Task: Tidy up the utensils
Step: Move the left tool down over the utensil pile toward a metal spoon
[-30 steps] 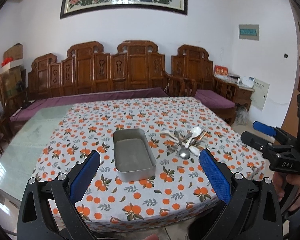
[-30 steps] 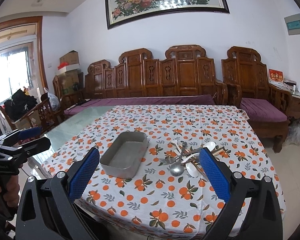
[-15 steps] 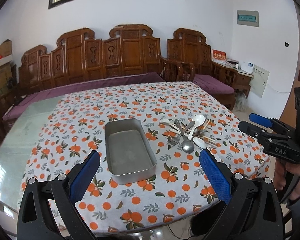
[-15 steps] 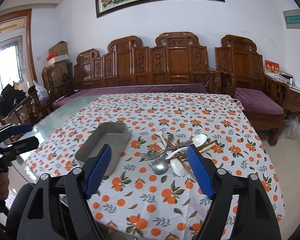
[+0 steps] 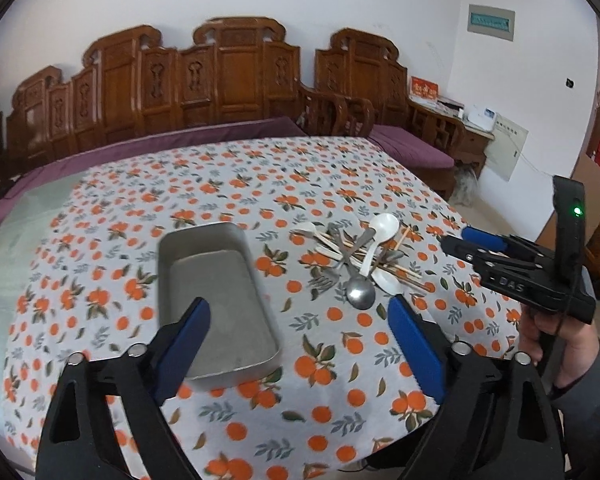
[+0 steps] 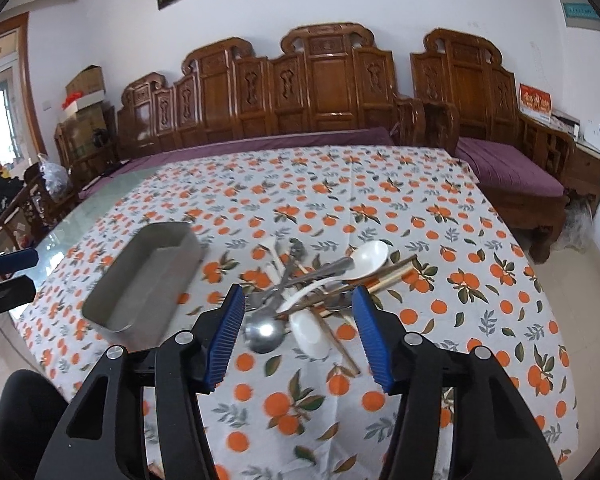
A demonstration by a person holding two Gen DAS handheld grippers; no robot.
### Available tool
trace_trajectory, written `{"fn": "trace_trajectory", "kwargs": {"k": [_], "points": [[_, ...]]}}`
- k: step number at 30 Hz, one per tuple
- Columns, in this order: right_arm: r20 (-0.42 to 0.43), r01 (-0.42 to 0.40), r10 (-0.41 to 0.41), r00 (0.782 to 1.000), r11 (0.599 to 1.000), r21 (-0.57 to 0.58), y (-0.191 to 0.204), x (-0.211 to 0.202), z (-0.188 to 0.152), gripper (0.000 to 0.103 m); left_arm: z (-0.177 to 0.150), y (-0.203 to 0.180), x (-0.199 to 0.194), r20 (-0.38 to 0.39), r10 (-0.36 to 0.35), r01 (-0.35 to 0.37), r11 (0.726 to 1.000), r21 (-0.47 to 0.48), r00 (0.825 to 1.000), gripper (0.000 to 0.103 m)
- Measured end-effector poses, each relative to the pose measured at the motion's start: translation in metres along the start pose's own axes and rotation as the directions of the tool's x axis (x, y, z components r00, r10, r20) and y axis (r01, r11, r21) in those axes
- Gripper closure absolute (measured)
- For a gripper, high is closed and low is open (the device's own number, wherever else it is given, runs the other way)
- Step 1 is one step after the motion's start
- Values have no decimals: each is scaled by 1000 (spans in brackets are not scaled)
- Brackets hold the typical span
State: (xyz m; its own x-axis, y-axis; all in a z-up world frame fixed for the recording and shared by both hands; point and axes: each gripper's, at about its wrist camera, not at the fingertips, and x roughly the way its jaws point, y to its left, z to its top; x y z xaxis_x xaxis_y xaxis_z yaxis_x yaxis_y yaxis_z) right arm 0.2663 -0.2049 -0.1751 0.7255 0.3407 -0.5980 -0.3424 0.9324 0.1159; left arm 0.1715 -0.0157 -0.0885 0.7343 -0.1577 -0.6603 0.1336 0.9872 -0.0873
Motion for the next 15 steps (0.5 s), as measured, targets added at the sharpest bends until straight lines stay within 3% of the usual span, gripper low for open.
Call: {"fn": "trace_trajectory", "kwargs": {"k": [8, 15], "points": [[-52, 5, -2, 999, 998, 61, -33, 54, 7, 49, 14, -25, 61, -79, -57, 59, 998, 27, 995, 37], [-89, 17, -8, 996, 995, 101, -59, 78, -11, 49, 11, -44, 123, -172, -106, 111, 994, 21, 979, 51]]}}
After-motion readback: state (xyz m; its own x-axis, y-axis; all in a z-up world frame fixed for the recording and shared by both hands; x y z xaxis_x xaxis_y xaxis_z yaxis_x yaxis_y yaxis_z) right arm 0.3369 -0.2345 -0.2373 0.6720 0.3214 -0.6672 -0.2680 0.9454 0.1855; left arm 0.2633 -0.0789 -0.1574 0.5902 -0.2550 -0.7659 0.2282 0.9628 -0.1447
